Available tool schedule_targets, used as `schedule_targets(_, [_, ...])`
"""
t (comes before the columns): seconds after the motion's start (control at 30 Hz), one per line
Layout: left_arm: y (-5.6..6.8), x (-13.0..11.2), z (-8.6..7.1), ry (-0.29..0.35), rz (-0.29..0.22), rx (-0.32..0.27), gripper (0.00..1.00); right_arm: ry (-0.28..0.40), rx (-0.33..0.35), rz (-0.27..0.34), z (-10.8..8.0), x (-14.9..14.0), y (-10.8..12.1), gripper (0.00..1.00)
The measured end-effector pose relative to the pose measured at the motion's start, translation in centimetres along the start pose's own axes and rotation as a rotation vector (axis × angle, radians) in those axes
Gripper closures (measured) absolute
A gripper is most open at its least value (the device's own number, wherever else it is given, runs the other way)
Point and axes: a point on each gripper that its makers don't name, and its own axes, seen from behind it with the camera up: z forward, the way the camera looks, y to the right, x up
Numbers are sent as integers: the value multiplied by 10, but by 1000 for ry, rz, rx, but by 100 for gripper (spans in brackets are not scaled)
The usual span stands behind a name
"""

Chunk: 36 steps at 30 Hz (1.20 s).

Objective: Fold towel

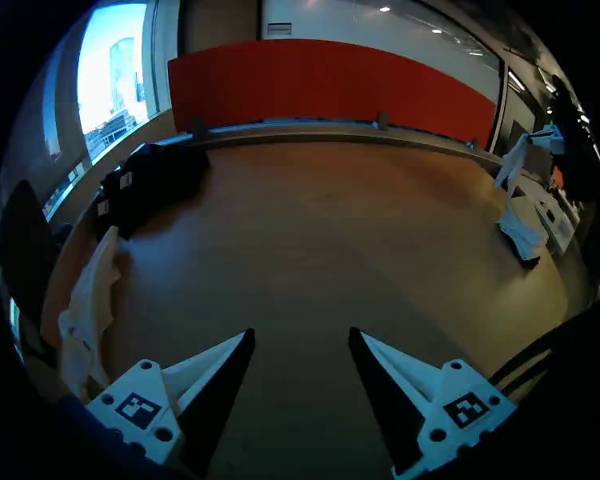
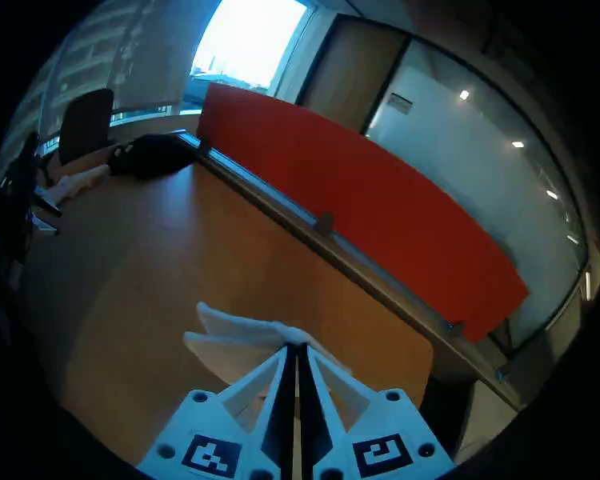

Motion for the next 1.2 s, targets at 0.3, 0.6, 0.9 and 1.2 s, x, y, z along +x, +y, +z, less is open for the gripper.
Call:
schedule_targets(0.3, [6, 1, 3, -5, 7, -4, 13, -5, -18, 23, -7, -10, 15, 95])
schedule_targets(0.6, [10, 0, 3, -11, 15, -10, 14, -19, -34, 46, -18, -28, 19, 95])
schedule_targets(0.9, [15, 1, 4, -10, 26, -23, 14, -63, -60, 87, -46, -69, 22, 95])
schedule_targets(1.2, [19, 1, 4, -13, 36, -34, 14, -129, -102, 156, -73, -125, 22, 95])
